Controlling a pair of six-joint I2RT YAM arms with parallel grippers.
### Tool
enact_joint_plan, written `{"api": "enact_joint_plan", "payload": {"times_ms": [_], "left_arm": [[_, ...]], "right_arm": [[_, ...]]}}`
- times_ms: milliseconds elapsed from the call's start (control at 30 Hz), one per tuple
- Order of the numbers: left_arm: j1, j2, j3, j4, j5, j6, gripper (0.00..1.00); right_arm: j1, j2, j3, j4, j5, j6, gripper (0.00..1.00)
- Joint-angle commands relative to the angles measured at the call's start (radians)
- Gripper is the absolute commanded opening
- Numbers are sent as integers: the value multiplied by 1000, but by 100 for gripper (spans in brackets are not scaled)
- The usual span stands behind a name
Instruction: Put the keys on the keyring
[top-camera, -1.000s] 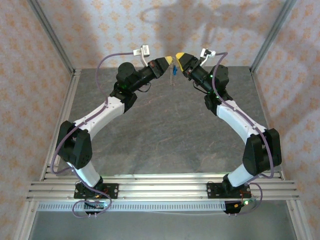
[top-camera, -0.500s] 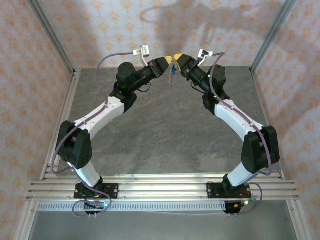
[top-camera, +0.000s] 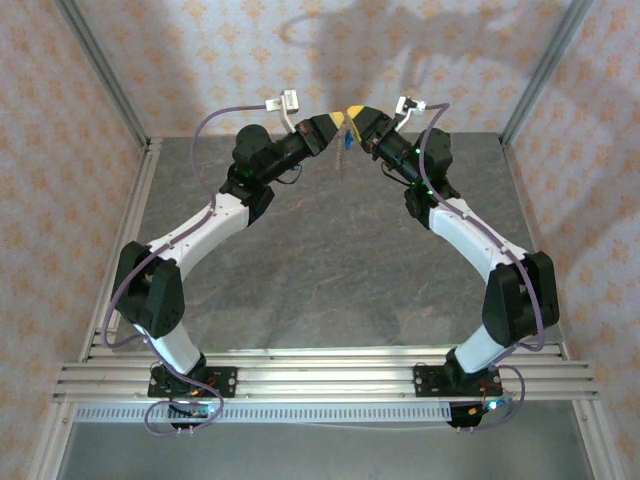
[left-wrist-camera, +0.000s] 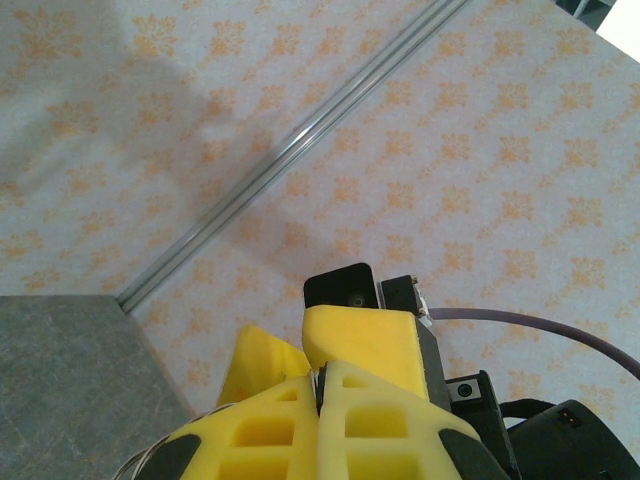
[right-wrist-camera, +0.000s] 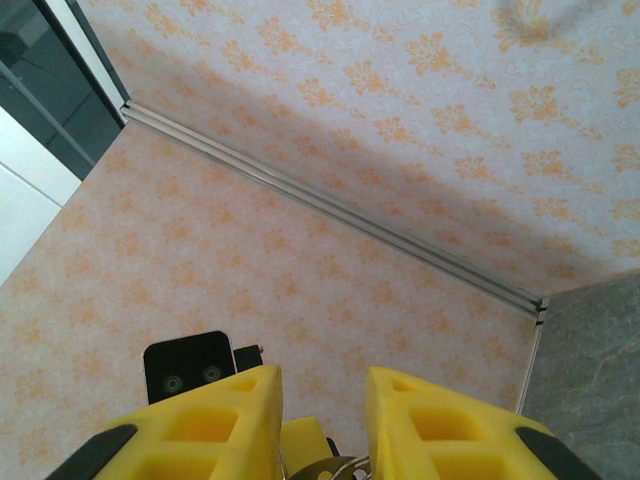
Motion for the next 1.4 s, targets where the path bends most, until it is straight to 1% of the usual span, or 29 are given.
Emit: {"api": "enact_joint_plan", "payload": {"times_ms": [0,167,633,1100,1367], "left_arm": [[-9,-8,6,43,-10,4,0],[-8,-10,8,40,-11,3,0],[-8,-21,6,27,-9,13,0],[-9,-11,18,25,-6,8,0],[-13,-6,24,21,-7,11,0]], "right_arm": [[13,-22,9,48,-10,-17,28],[13,-49,-28,64,41,-21,31],[13,-105,-110,158,106,-18,31],[27,-69,-51,126,34,-25,32],[46,-56,-33,90,20,-48,29]]}}
